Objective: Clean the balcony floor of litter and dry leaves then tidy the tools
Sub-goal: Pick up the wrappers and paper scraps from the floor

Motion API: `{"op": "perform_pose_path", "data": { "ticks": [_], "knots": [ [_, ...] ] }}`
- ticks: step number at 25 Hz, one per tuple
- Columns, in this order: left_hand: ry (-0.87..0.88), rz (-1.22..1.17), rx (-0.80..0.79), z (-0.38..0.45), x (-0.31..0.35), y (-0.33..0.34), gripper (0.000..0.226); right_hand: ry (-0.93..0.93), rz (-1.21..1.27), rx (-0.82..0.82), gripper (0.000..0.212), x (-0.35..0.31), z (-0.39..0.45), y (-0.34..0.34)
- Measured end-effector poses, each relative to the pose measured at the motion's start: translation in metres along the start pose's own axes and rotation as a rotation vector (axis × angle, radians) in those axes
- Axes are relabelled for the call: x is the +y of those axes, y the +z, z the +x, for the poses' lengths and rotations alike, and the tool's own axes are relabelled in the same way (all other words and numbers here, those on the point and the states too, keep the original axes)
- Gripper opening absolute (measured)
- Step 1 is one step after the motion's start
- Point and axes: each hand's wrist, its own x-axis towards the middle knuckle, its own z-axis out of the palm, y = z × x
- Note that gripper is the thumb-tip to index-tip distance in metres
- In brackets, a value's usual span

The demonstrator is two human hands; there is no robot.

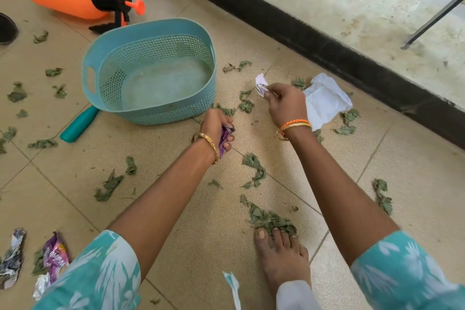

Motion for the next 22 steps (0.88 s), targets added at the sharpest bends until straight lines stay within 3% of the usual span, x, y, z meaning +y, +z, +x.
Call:
{"op": "perform_pose_path", "data": {
  "ticks": [1, 4, 5, 7, 9, 12, 13, 15, 17, 19, 22],
  "knots": [
    [0.004, -0.002, -0.011, 0.001, -0.001, 0.001, 0.01, 0.05, 0.1, -0.055, 0.019, -0.002, -0.011, -0.006],
    [0.063, 0.131, -0.112, 0.009, -0.006, 0.007, 0.046, 0.17, 0.289, -0.33, 0.013, -0.005, -0.041, -0.017],
    [0.073, 0.167, -0.174, 0.01, -0.009, 0.012, 0.046, 0.201, 0.345, -0.381, 0.012, -0.005, -0.047, -0.019],
    [0.057, 0.117, -0.256, 0.012, -0.017, 0.019, 0.026, 0.247, 0.436, -0.394, 0.009, -0.001, -0.05, -0.023],
    [0.018, 0.01, -0.244, 0.015, -0.021, 0.02, 0.01, 0.278, 0.431, -0.291, 0.01, 0.002, -0.051, -0.03],
    [0.019, -0.062, -0.195, 0.016, -0.019, 0.019, 0.021, 0.102, 0.028, 0.058, 0.023, 0.016, -0.045, -0.044],
    [0.026, -0.085, -0.192, 0.014, -0.016, 0.02, 0.025, 0.056, -0.164, 0.093, 0.035, 0.022, -0.042, -0.048],
    [0.018, -0.115, -0.21, 0.008, -0.011, 0.024, 0.027, 0.102, -0.477, -0.037, 0.053, 0.042, -0.036, -0.048],
    [-0.01, -0.159, -0.252, 0.004, -0.007, 0.028, 0.029, 0.164, -0.446, -0.065, 0.041, 0.058, -0.034, -0.04],
    [-0.027, -0.192, -0.285, 0.003, -0.006, 0.031, 0.032, 0.148, -0.289, 0.144, 0.024, 0.068, -0.033, -0.033],
    [-0.015, -0.184, -0.321, 0.005, -0.009, 0.032, 0.04, 0.123, -0.008, 0.59, 0.02, 0.054, -0.047, -0.051]
  ]
}}
